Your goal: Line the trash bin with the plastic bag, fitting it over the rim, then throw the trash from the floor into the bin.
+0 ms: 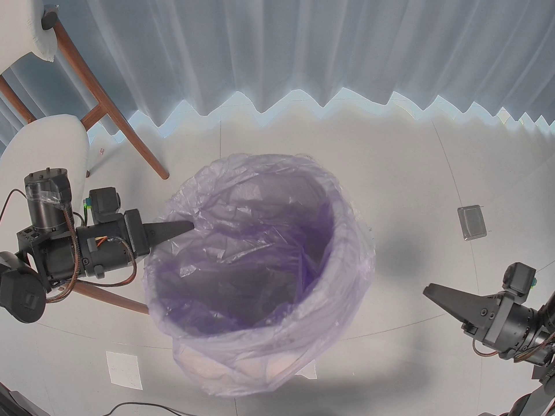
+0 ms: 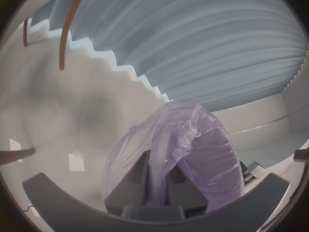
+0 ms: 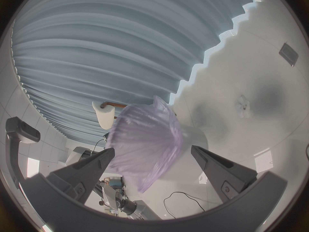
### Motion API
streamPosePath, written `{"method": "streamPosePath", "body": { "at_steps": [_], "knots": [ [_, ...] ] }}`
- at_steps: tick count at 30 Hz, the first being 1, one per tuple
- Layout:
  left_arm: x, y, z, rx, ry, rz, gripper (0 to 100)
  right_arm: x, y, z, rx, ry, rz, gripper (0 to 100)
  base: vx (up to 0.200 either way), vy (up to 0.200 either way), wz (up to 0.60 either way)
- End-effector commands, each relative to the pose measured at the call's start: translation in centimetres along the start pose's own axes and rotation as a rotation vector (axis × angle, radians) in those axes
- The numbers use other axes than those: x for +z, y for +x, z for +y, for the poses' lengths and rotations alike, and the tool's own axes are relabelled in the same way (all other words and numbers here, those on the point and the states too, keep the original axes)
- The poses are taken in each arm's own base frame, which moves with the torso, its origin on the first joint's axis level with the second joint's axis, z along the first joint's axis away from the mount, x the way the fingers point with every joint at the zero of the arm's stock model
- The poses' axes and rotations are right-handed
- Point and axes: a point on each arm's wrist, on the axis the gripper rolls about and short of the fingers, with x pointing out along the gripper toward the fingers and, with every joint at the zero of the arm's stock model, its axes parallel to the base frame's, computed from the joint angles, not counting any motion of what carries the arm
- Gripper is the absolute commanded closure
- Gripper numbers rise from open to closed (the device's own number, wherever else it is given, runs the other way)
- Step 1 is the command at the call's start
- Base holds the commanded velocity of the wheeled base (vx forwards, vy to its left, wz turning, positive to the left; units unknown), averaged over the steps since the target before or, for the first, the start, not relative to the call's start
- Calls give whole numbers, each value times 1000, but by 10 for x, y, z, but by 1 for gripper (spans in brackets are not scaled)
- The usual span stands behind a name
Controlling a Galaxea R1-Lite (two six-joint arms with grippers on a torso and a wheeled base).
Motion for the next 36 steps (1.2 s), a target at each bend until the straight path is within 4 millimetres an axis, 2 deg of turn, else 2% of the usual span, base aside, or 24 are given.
{"method": "streamPosePath", "body": {
  "at_steps": [1, 3, 5, 6, 7, 8, 9, 10, 13, 18, 25, 36],
  "knots": [
    [4, 44, 3, 88, 54, -60, 100, 15, -35, 22, 54, -38, -117, 0, 0, 0, 0],
    [9, 70, 4, 166, 87, -114, 100, 17, -36, 23, 35, -44, -112, 0, 0, 0, 0],
    [14, 97, 16, 256, 124, -151, 100, 19, -36, 24, 14, -44, -105, 0, 0, 0, 0],
    [14, 102, 19, 273, 132, -155, 100, 20, -35, 24, 8, -43, -103, 0, 0, 0, 0],
    [12, 119, 32, 323, 161, -155, 100, 20, -35, 24, -5, -41, -102, 0, 0, 0, 0],
    [12, 119, 32, 323, 161, -155, 100, 20, -35, 24, -5, -41, -102, 0, 0, 0, 0],
    [7, 138, 51, 390, 184, -151, 100, 21, -35, 23, -13, -39, -101, 0, 0, 0, 0],
    [5, 148, 60, 414, 192, -157, 100, 21, -35, 23, -14, -37, -100, 0, 0, 0, 0],
    [-2, 169, 77, 439, 188, -147, 100, 20, -35, 23, -11, -36, -98, 0, 0, 0, 0],
    [-11, 187, 95, 425, 191, -173, 100, 20, -35, 23, -11, -34, -98, 0, 0, 0, 0],
    [-27, 200, 116, 413, 201, -211, 100, 19, -36, 22, -14, -31, -95, 0, 0, 0, 0],
    [-33, 203, 120, 424, 206, -242, 100, 18, -36, 21, -17, -29, -90, 0, 0, 0, 0]
  ]
}}
